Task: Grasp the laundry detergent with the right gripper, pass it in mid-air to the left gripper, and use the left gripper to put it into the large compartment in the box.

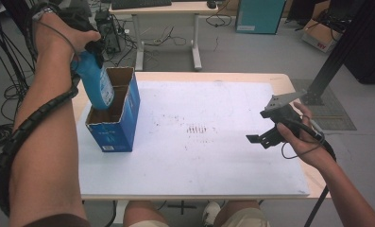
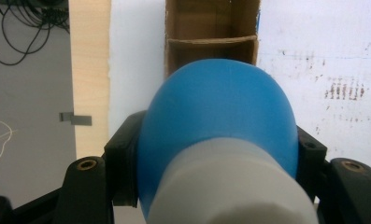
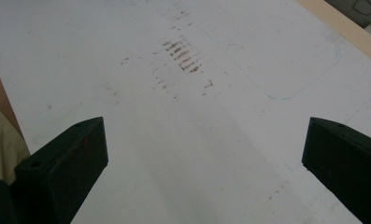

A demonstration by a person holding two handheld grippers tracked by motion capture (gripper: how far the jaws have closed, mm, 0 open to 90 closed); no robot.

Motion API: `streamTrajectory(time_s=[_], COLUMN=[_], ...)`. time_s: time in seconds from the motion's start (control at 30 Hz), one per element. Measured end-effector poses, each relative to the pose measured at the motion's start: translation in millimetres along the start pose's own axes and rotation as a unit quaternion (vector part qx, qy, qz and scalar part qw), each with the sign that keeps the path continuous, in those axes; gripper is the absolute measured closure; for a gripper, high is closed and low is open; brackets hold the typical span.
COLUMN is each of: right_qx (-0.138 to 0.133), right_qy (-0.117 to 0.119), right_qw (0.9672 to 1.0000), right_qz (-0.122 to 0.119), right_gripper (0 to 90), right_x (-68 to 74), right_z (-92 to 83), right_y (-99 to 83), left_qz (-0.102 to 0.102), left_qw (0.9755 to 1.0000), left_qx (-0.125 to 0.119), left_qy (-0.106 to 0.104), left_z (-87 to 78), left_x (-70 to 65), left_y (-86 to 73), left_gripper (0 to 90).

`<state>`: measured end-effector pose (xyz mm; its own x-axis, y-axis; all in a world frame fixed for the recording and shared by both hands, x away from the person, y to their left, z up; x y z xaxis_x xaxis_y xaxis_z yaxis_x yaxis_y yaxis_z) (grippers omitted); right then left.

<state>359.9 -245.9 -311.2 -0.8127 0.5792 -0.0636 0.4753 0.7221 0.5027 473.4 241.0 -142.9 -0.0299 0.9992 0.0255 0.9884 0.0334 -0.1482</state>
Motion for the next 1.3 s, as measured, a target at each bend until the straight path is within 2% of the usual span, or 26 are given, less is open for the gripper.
streamTrajectory(time_s=[0.3, 0.57, 0.7, 0.87, 1.03, 1.3], right_qx=[0.005, 0.011, 0.015, 0.020, 0.025, 0.036], right_qy=[0.001, -0.005, -0.003, -0.002, -0.001, 0.000], right_qw=[1.0000, 0.9999, 0.9999, 0.9997, 0.9996, 0.9993], right_qz=[-0.001, 0.003, 0.007, 0.013, 0.013, 0.014], right_gripper=[0.0, 0.0, 0.0, 0.0, 0.0, 0.0], right_x=[-3.5, -5.6, -6.0, -5.9, -6.4, -8.3], right_z=[3.7, 7.2, 10.8, 14.6, 18.9, 27.6], right_y=[-1.2, -0.7, -1.8, -2.0, -1.7, -4.5], left_qz=[0.002, 0.008, 0.014, 0.023, 0.021, 0.025], left_qw=[0.9999, 0.9999, 0.9997, 0.9996, 0.9995, 0.9994], left_qx=[-0.009, -0.007, -0.013, -0.016, -0.021, -0.023], left_qy=[-0.005, -0.013, -0.012, 0.001, -0.007, -0.005], left_z=[29.3, 63.6, 79.9, 99.1, 114.1, 137.3], left_x=[1.6, -0.2, -1.6, -6.8, -8.9, -11.0], left_y=[8.2, 13.4, 14.4, 16.6, 19.3, 24.0], left_gripper=[36.9, 36.9, 36.9, 36.9, 36.9, 36.9])
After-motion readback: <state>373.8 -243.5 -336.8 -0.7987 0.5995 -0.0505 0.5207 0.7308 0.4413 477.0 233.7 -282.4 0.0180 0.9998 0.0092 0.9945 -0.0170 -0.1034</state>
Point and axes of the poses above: each handheld gripper's, and its own axes: z roughly forward along the jaws, y roughly out of its top, x roughly to its left, the point moved 3 cm from there along z, roughly forward along the jaws, and after that the axes turned 14 degrees about x, right-handed, at the moved point
